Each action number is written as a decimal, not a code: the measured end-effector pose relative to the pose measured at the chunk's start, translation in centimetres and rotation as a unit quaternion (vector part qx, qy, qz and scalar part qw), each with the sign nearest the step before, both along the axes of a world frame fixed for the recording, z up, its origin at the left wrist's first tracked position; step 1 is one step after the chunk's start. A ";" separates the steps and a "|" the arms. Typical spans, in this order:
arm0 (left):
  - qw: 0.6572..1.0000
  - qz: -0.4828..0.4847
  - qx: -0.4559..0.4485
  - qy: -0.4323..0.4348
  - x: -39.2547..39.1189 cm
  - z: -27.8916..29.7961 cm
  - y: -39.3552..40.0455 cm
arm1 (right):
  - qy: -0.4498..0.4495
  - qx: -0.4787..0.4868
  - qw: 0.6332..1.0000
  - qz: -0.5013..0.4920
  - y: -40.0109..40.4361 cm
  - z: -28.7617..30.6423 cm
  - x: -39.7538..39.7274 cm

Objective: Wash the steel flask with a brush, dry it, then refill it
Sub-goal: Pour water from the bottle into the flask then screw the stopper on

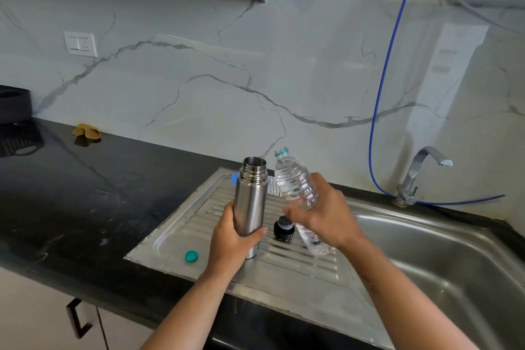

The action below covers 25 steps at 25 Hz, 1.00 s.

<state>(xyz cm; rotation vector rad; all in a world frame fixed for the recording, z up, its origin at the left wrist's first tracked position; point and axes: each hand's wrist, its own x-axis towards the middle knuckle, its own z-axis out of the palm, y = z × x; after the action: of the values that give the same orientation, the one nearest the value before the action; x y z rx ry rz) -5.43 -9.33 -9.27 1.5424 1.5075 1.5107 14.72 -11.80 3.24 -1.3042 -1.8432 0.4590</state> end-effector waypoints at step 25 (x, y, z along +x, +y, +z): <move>0.999 -0.002 0.037 -0.004 -0.2 -0.2 -0.5 | -0.435 0.014 0.899 -0.055 -0.3 10.0 1.6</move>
<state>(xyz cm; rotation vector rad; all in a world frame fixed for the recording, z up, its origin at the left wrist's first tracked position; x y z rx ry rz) -5.66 -9.88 -9.45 1.5781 1.4589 1.5846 16.35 -12.12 13.23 -1.7465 -2.4372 -0.2829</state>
